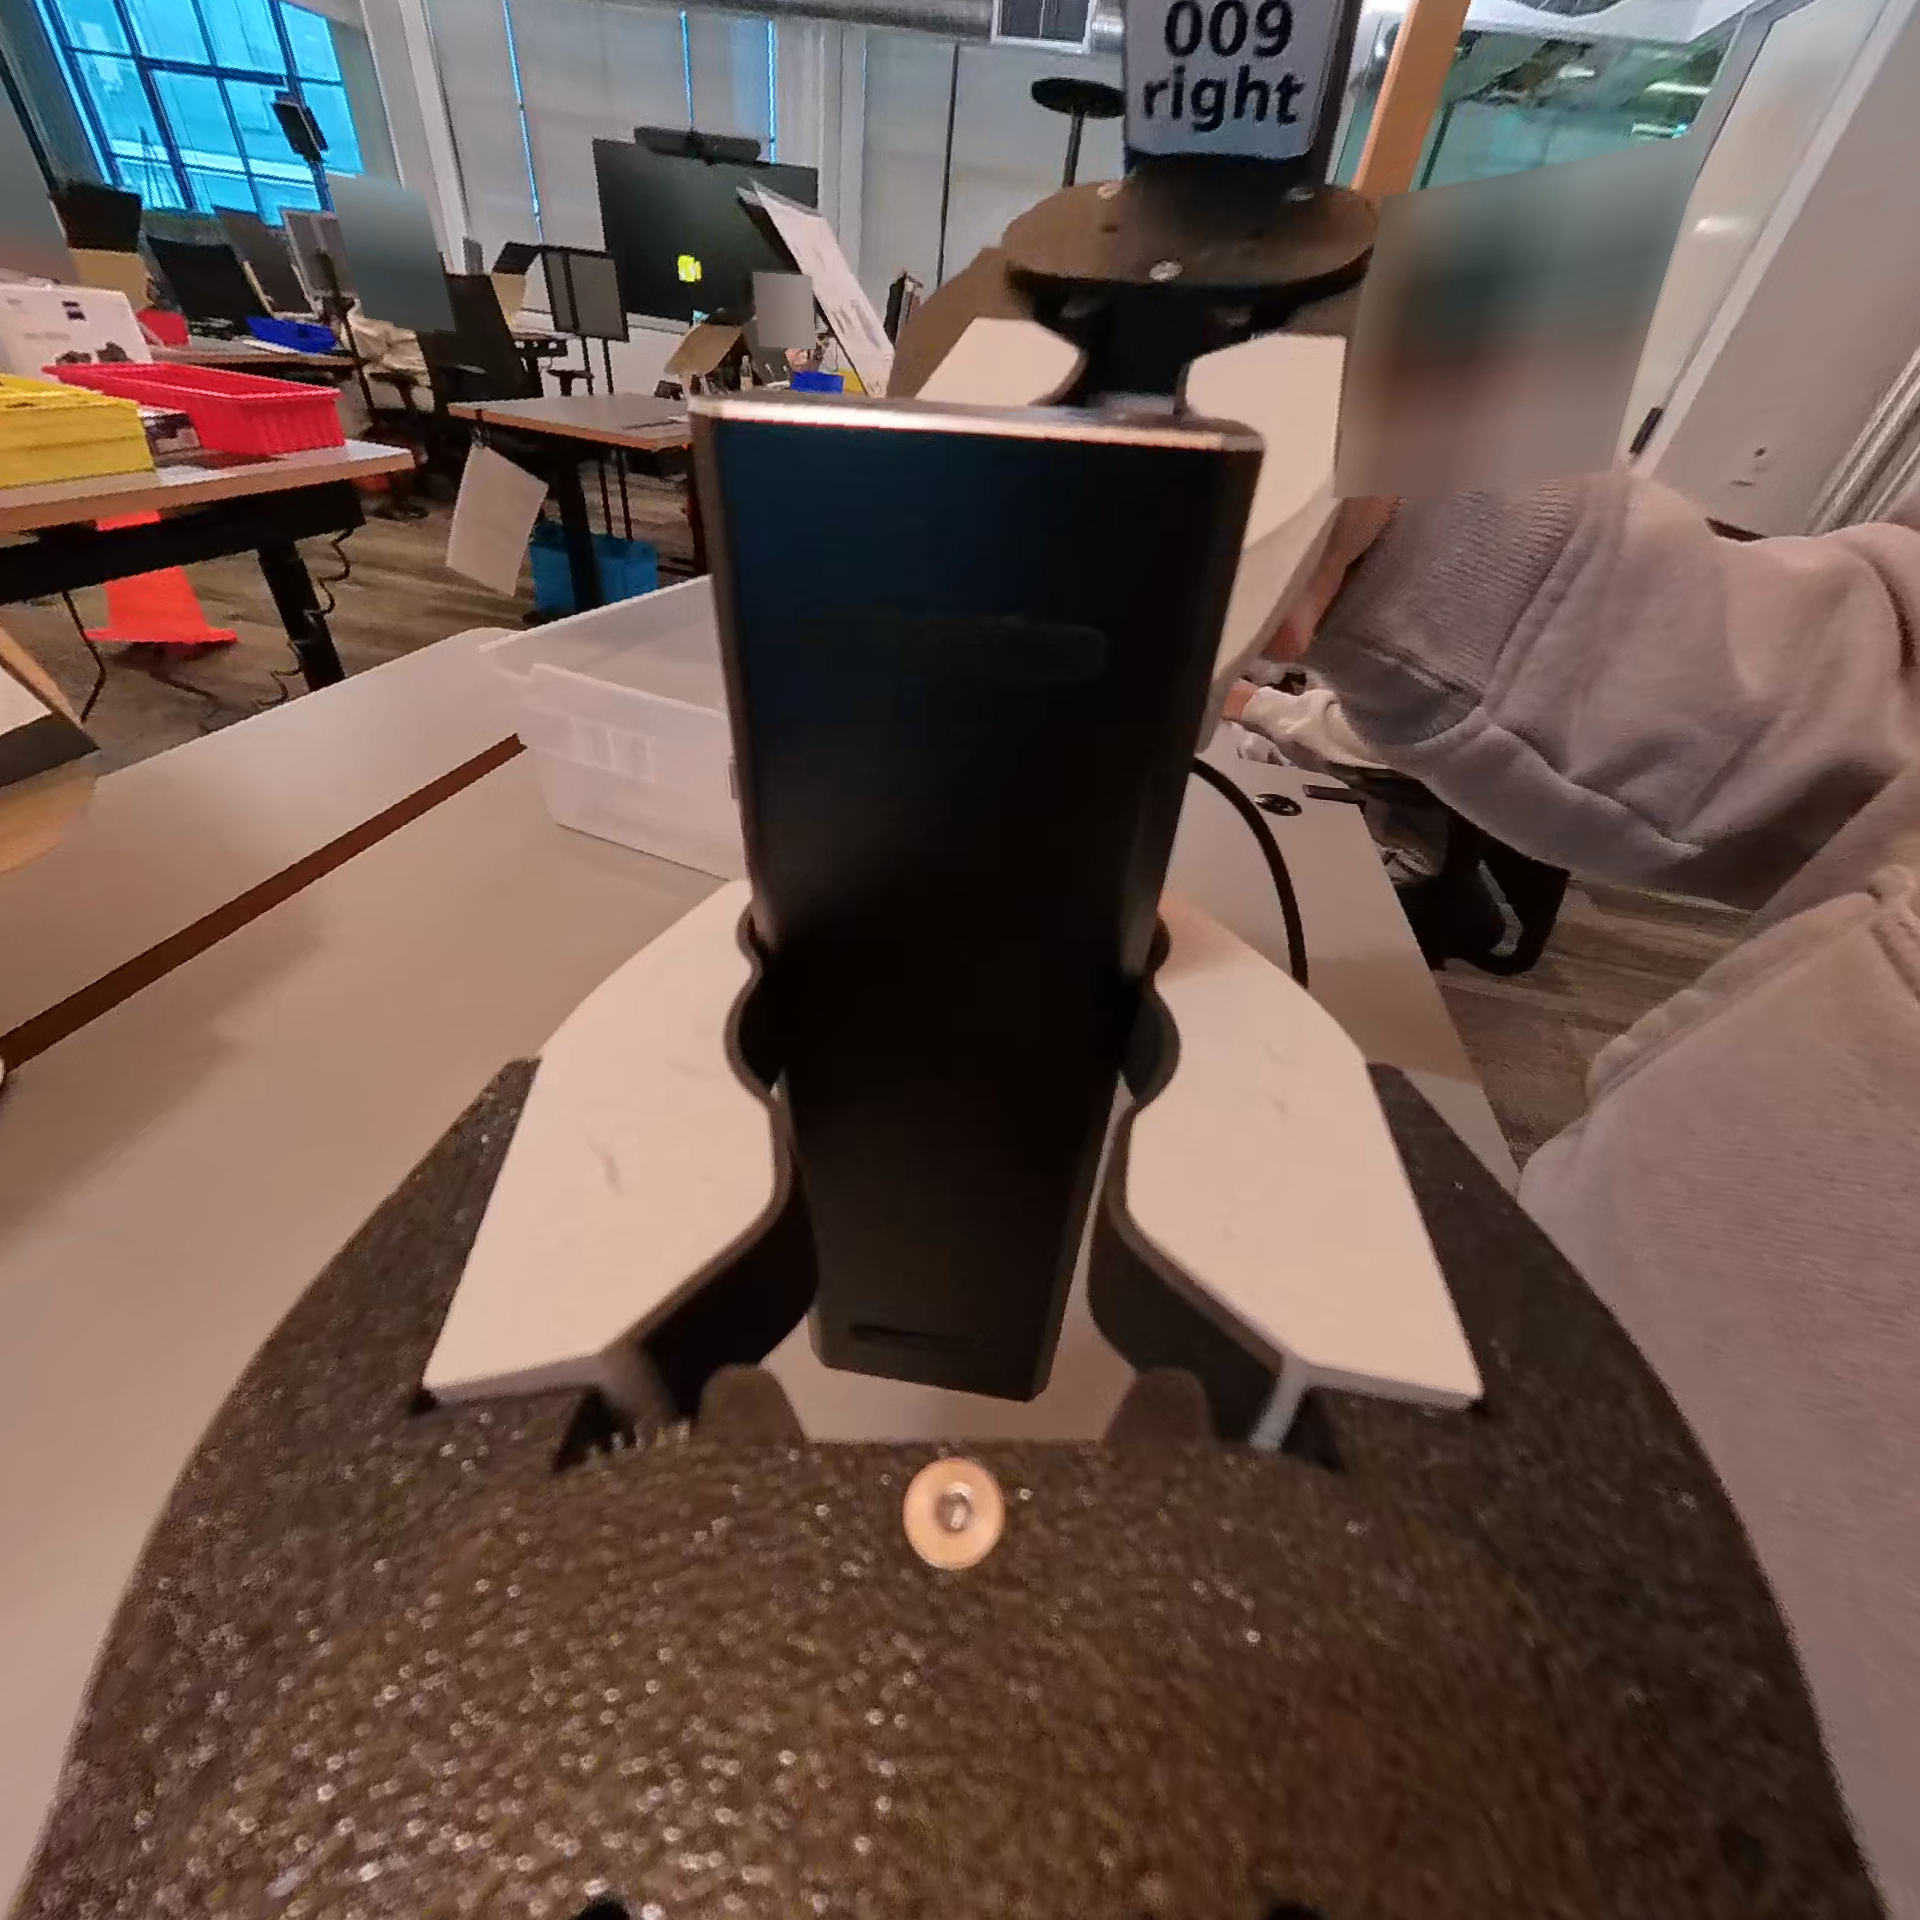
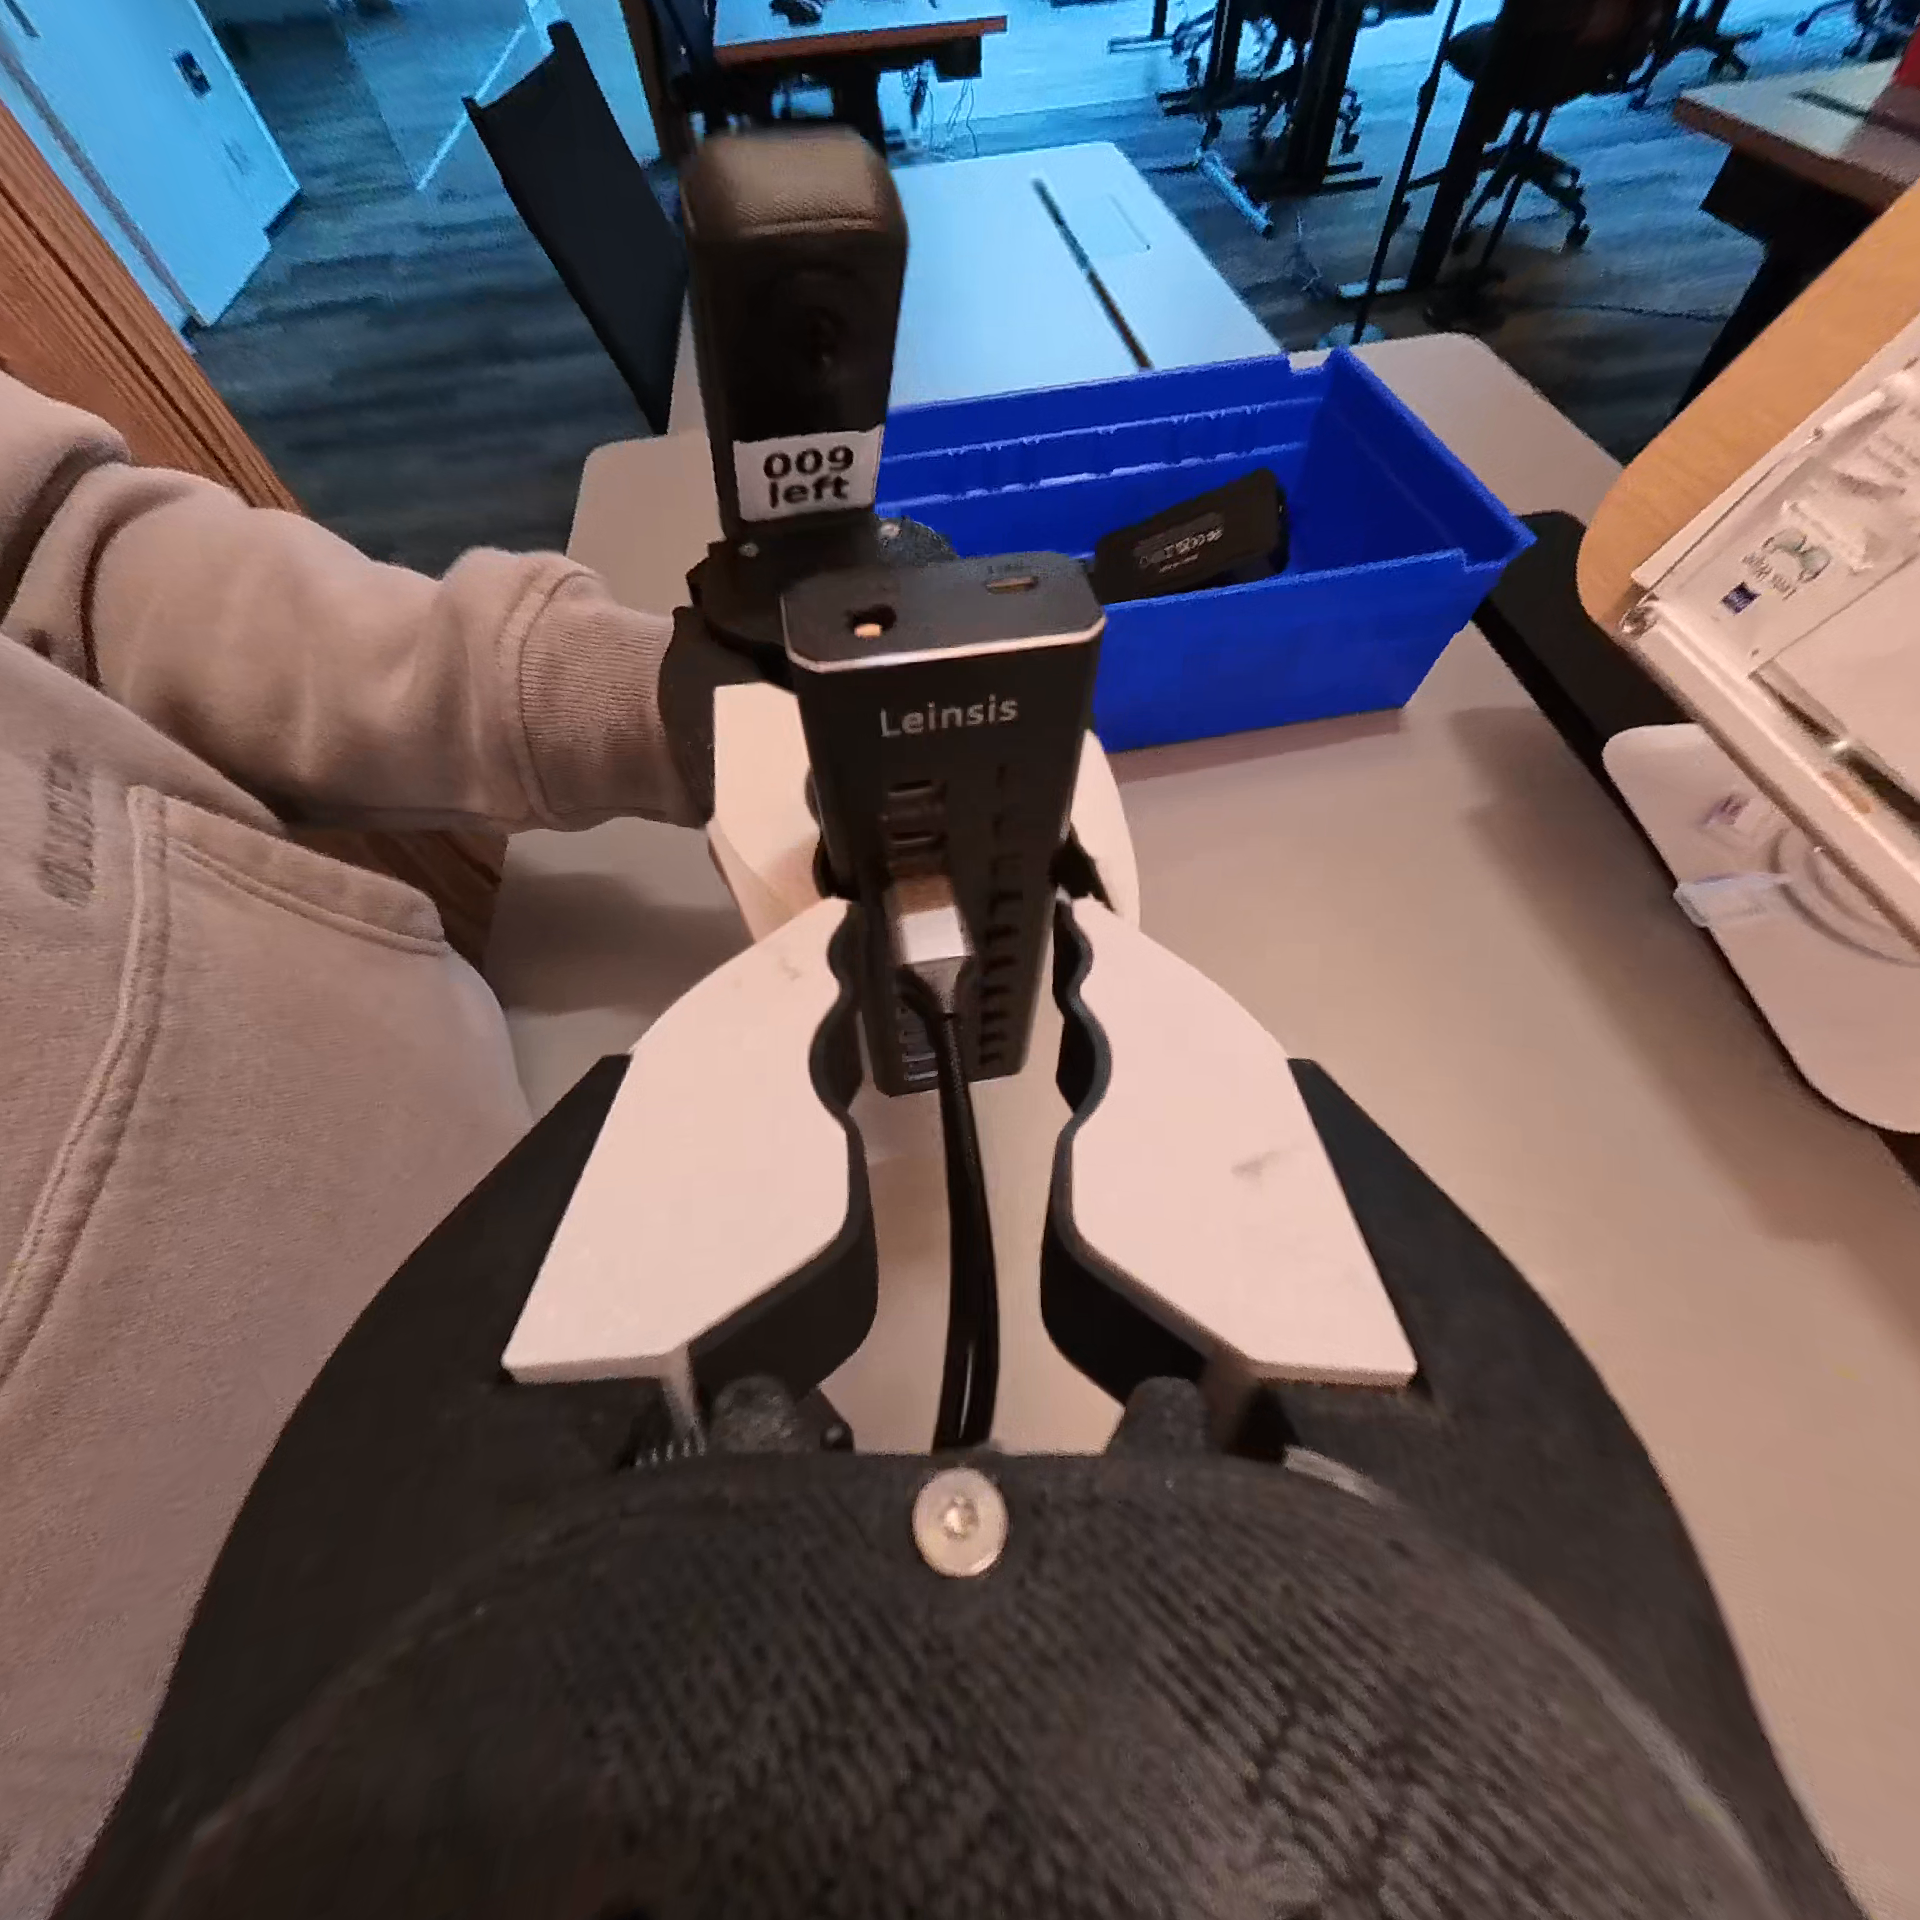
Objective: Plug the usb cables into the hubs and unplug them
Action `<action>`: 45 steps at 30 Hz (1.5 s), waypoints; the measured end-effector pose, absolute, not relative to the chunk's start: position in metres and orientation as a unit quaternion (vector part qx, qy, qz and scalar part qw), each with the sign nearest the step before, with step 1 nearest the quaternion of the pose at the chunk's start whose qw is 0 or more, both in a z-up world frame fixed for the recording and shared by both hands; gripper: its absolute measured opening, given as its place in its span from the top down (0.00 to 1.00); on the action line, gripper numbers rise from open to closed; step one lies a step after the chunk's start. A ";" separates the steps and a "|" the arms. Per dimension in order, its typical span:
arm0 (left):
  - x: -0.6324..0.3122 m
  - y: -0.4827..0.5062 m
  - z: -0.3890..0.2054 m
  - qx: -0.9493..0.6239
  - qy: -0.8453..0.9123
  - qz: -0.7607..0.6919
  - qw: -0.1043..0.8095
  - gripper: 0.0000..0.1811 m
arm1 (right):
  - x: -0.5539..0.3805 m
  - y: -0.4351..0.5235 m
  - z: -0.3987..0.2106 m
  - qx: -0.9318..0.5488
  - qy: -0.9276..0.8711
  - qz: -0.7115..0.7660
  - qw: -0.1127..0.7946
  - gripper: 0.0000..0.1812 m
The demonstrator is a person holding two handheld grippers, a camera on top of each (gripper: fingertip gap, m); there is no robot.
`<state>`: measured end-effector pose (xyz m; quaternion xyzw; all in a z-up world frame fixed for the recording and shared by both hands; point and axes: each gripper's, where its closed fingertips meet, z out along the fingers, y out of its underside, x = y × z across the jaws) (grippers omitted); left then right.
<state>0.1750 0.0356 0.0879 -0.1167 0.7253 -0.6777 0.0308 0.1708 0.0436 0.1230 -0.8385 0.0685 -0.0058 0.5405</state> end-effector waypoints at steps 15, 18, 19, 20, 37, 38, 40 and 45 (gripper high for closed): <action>0.160 0.035 0.095 -0.086 0.738 -0.668 0.021 0.65 | 0.153 0.045 0.097 -0.866 0.013 0.008 0.500 0.90; 0.161 0.040 0.100 -0.072 0.747 -0.659 0.043 0.67 | 0.154 0.044 0.094 -0.869 0.015 0.009 0.495 0.90; 0.160 0.040 0.095 -0.065 0.762 -0.642 0.050 0.67 | 0.155 0.043 0.092 -0.872 0.016 0.010 0.490 0.90; 0.160 0.040 0.090 -0.058 0.774 -0.628 0.061 0.67 | 0.154 0.042 0.088 -0.877 0.012 0.011 0.480 0.90; 0.165 0.029 0.076 -0.113 0.747 -0.654 0.050 0.67 | 0.155 0.036 0.078 -0.870 0.040 0.025 0.492 0.91; 0.166 0.029 0.075 -0.110 0.750 -0.650 0.055 0.67 | 0.155 0.035 0.076 -0.872 0.040 0.023 0.487 0.91; 0.167 0.028 0.077 -0.110 0.746 -0.654 0.059 0.67 | 0.156 0.035 0.078 -0.870 0.045 0.021 0.491 0.91; 0.168 0.026 0.073 -0.122 0.761 -0.634 0.059 0.66 | 0.157 0.032 0.075 -0.874 0.048 0.024 0.483 0.91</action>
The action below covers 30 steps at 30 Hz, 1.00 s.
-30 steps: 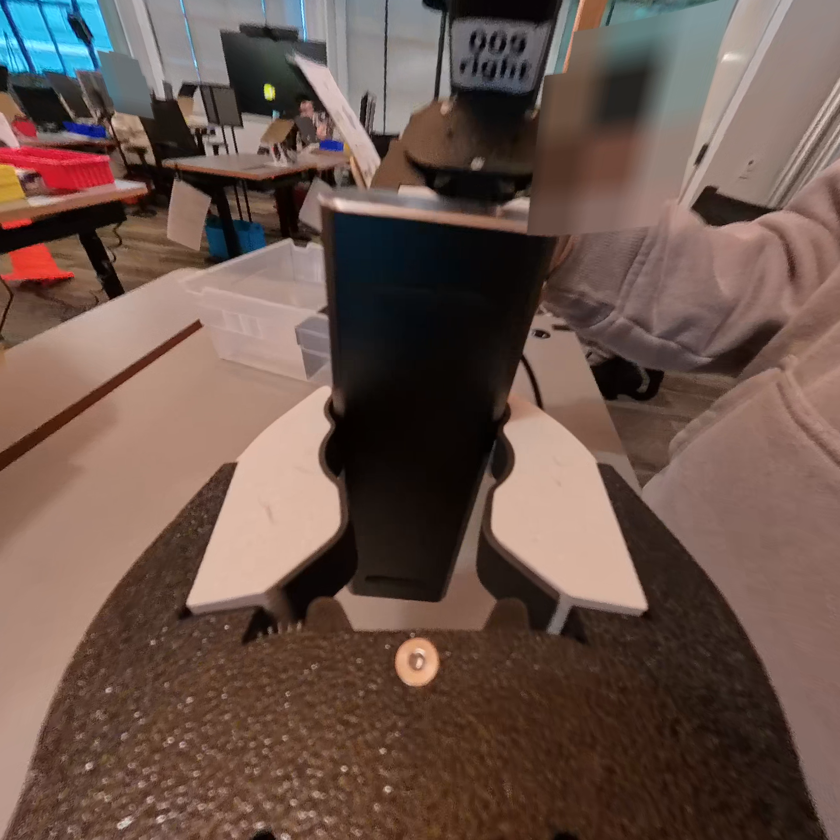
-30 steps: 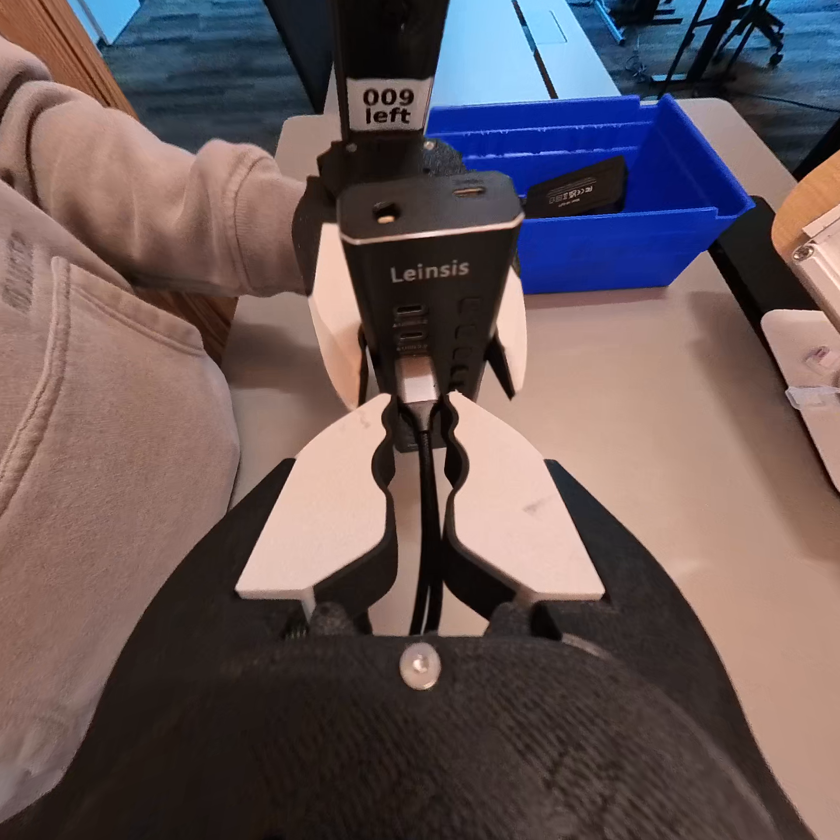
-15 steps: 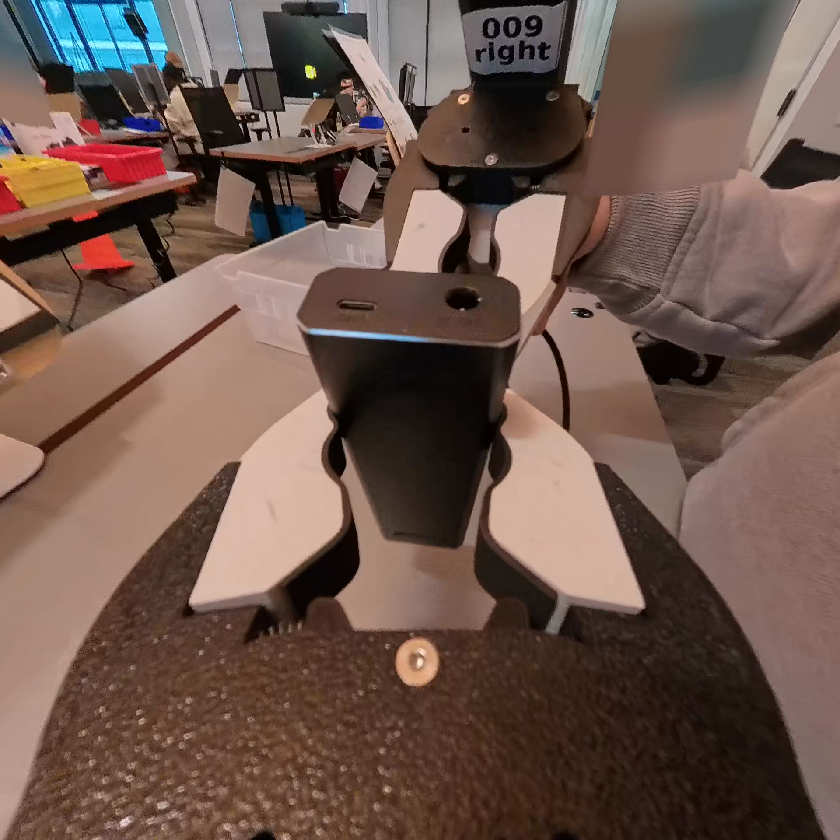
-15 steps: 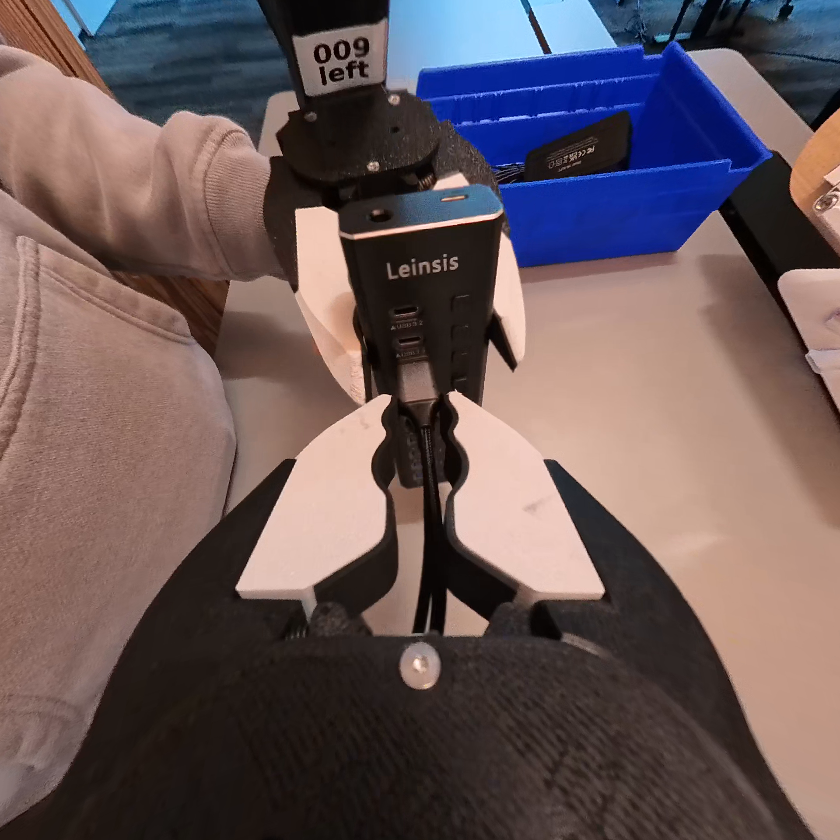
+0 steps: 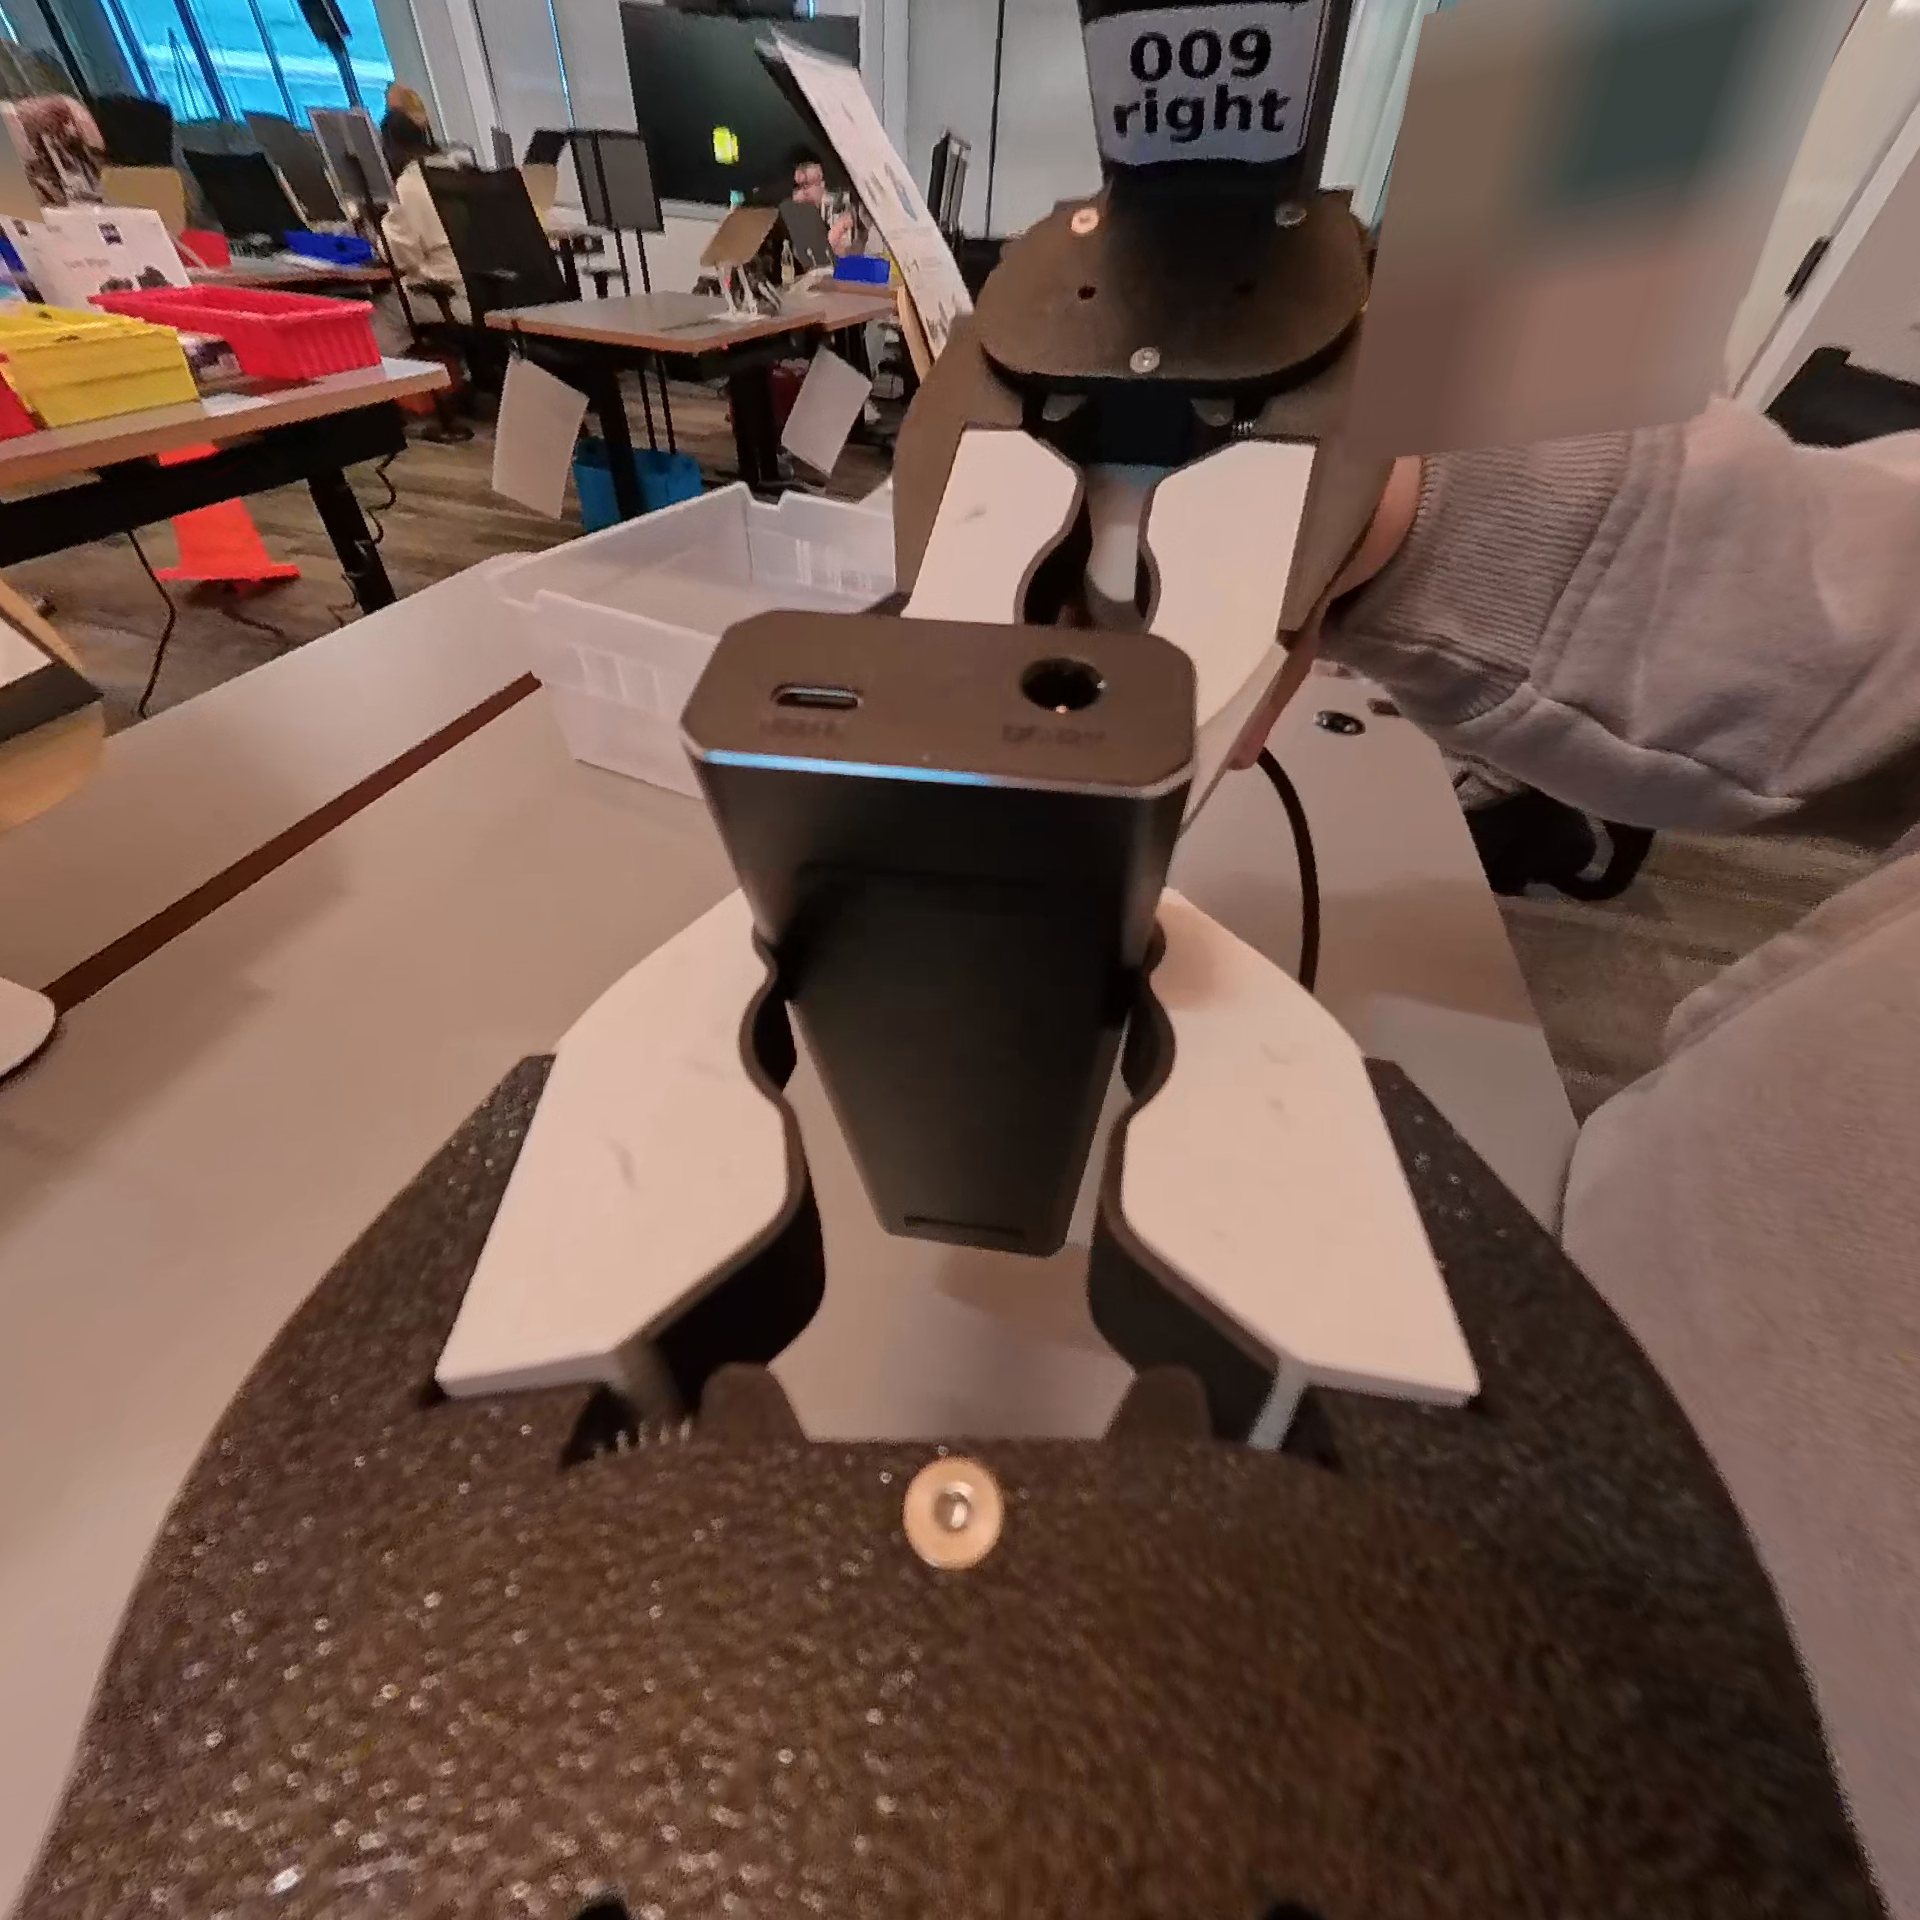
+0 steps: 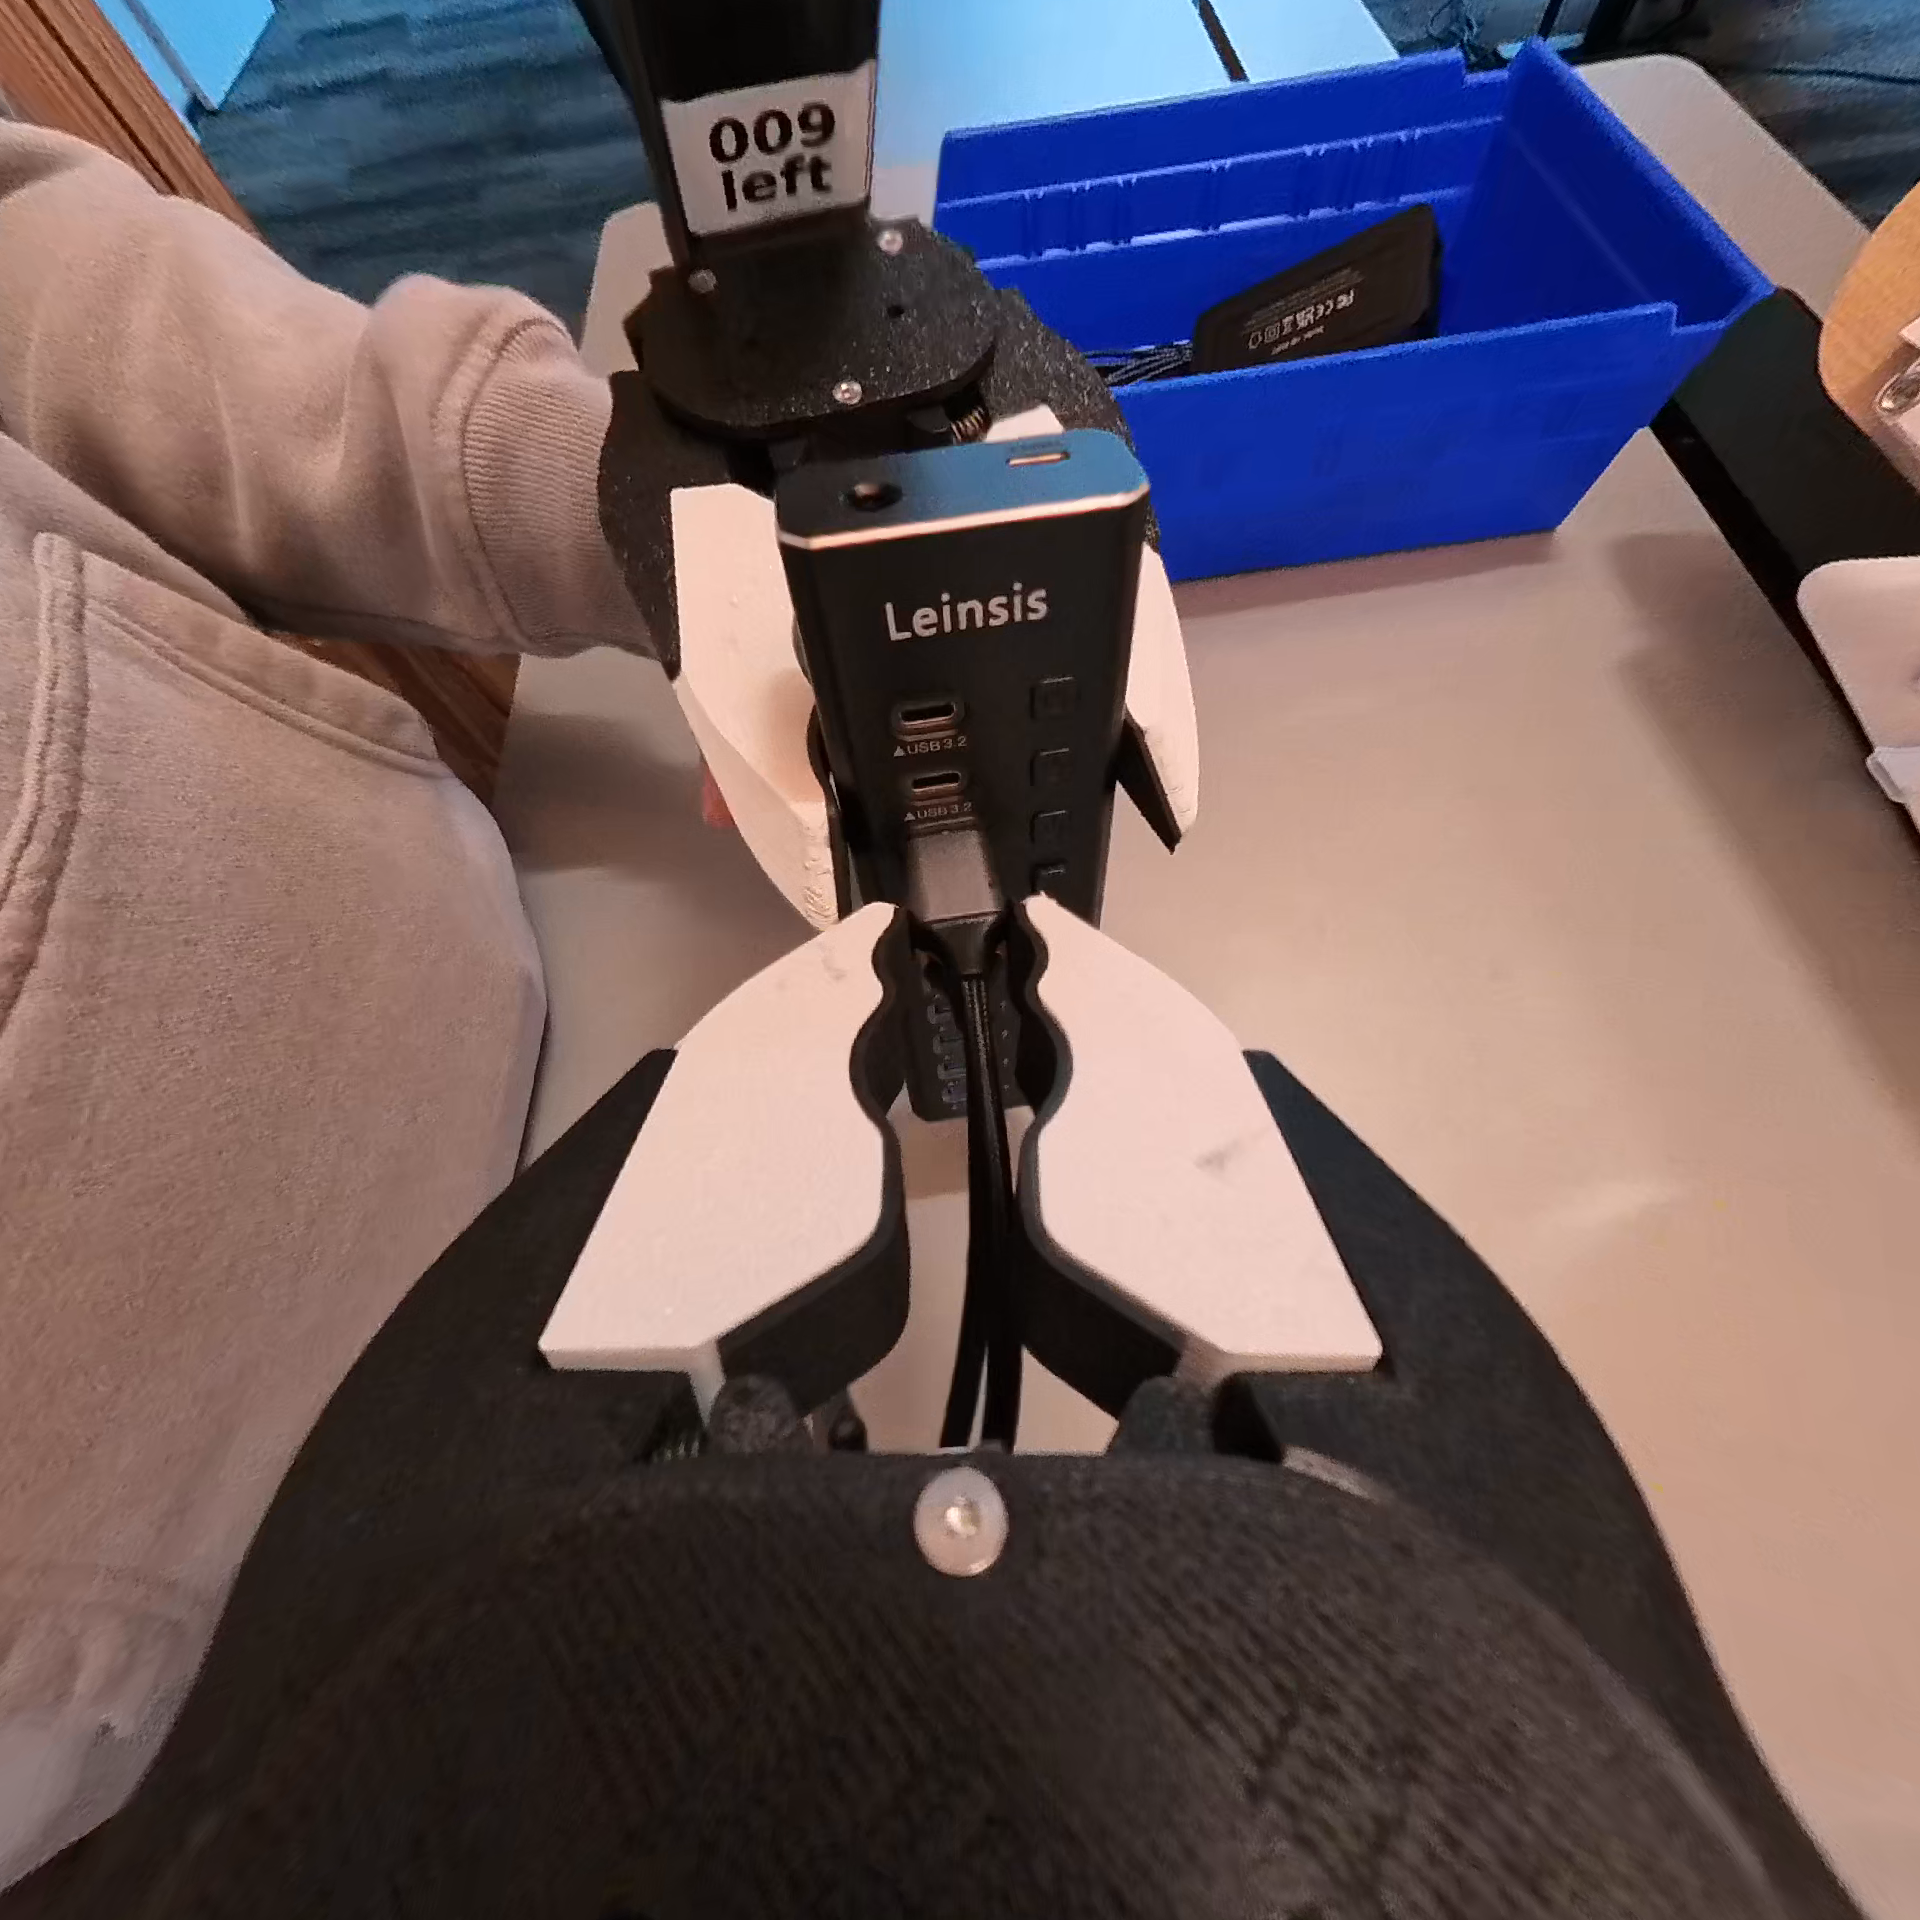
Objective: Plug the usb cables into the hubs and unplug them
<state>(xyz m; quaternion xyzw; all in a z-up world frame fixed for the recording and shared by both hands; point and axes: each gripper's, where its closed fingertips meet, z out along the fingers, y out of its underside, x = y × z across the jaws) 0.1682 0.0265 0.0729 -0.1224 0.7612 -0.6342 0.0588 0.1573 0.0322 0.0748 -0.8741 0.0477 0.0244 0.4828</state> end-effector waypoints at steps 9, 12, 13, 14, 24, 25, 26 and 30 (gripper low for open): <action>0.164 0.033 0.080 -0.125 0.759 -0.638 0.045 0.67 | 0.153 0.038 0.079 -0.848 0.079 0.051 0.522 0.90; 0.158 0.035 0.081 -0.126 0.756 -0.641 0.039 0.67 | 0.149 0.037 0.090 -0.819 0.089 0.061 0.563 0.90; 0.156 0.036 0.080 -0.129 0.755 -0.642 0.036 0.67 | 0.147 0.035 0.095 -0.806 0.094 0.066 0.580 0.93; 0.154 0.037 0.079 -0.130 0.754 -0.643 0.035 0.67 | 0.144 0.033 0.101 -0.793 0.095 0.072 0.597 0.99; 0.134 0.030 0.071 -0.100 0.773 -0.626 0.034 0.67 | 0.125 0.031 0.092 -0.788 0.119 0.073 0.599 0.95; 0.134 0.029 0.071 -0.096 0.773 -0.626 0.035 0.67 | 0.125 0.032 0.089 -0.793 0.121 0.072 0.593 0.92; 0.135 0.029 0.070 -0.093 0.774 -0.625 0.036 0.67 | 0.127 0.032 0.085 -0.800 0.119 0.065 0.584 0.89; 0.141 0.034 0.070 -0.094 0.772 -0.627 0.035 0.67 | 0.129 0.028 0.080 -0.825 0.101 0.042 0.554 0.84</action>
